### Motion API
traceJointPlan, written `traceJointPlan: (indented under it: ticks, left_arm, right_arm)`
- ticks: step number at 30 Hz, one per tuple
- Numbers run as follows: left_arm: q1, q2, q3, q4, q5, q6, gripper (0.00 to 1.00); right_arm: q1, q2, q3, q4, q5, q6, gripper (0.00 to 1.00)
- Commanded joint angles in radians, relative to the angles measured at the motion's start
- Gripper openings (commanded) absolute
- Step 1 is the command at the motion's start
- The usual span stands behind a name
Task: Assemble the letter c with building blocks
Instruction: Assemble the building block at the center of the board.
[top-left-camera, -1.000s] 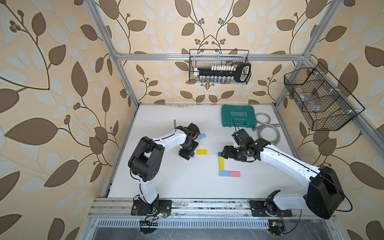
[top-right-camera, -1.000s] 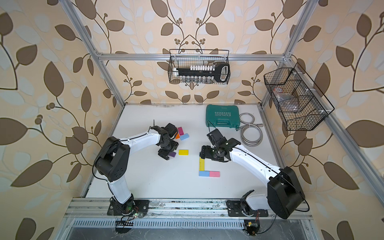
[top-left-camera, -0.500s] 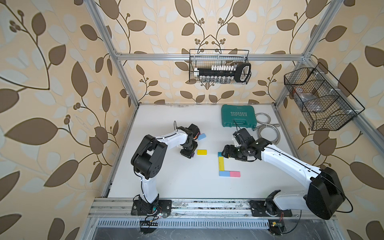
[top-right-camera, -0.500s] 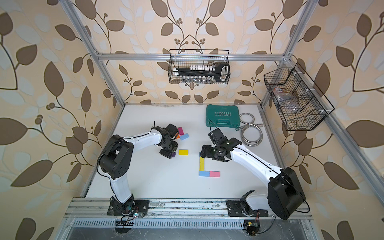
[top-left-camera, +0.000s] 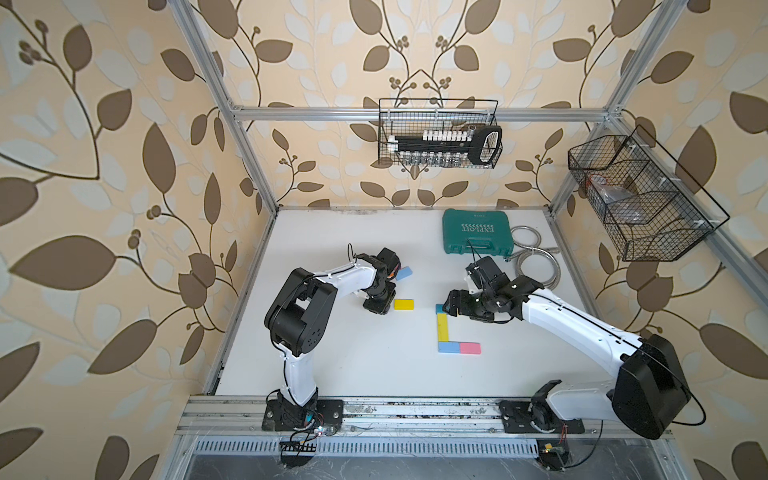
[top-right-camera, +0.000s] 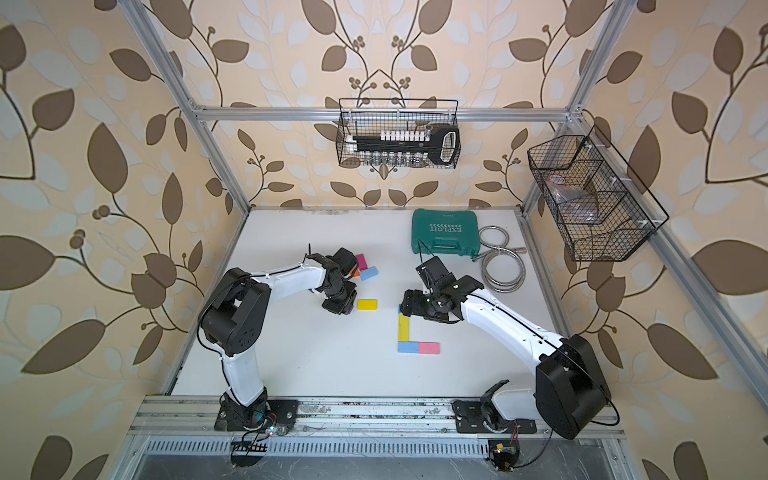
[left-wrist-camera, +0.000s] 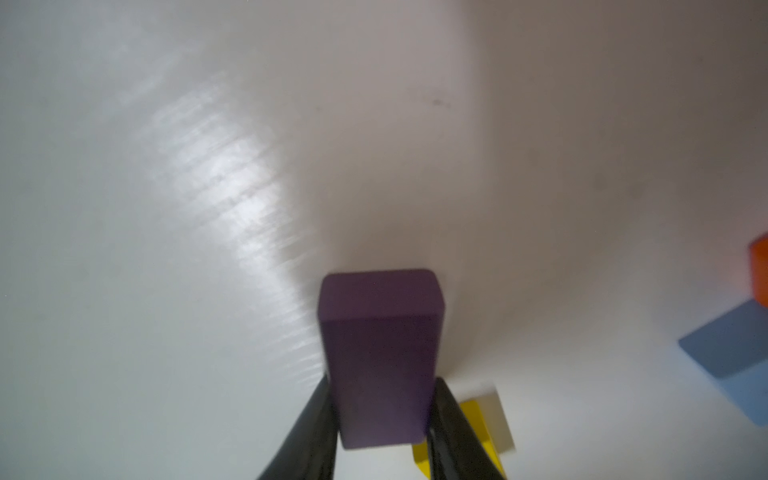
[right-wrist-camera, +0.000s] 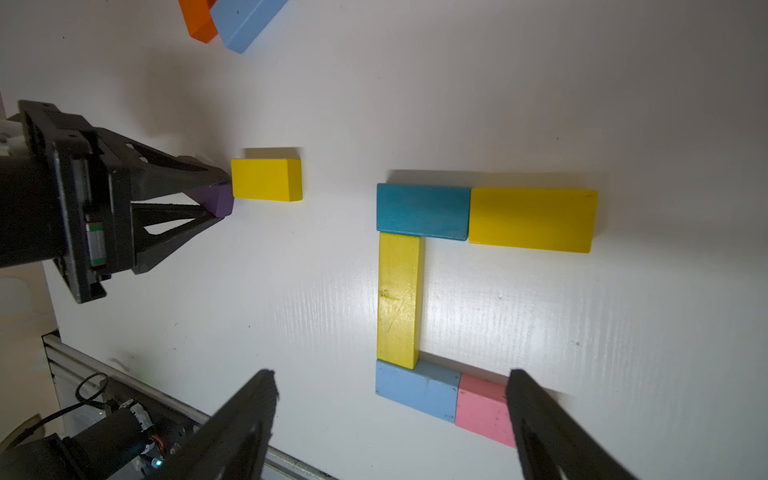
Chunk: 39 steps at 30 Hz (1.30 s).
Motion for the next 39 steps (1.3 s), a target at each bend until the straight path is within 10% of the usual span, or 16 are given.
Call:
traceJointPlan:
  ticks: [1,13,24,39]
  left_arm:
    - [0.002,0.009,-0.004,0.01,0.014,-0.041,0.36]
    - [-0.004,0.038,0.027,0.041,0.031,-0.076,0.4]
    - [0.002,-0.036,0.021,0.045,0.026,-0.006,0.8]
    - [0.133,-0.096,0.109,-0.033,-0.032,0.897,0.97]
  right_arm:
    - [-0.004,-0.015,0.015,-0.004,-0.005,-0.01,0.85]
    - [-0.004,-0.017,0.015,-0.01,-0.003,-0.01,0.85]
    - [-0.003,-0.025,0.013,-0.018,0.001,-0.006,0.85]
    - [0.025,-0.004,-0.001,0.013,0.002,0.013,0.85]
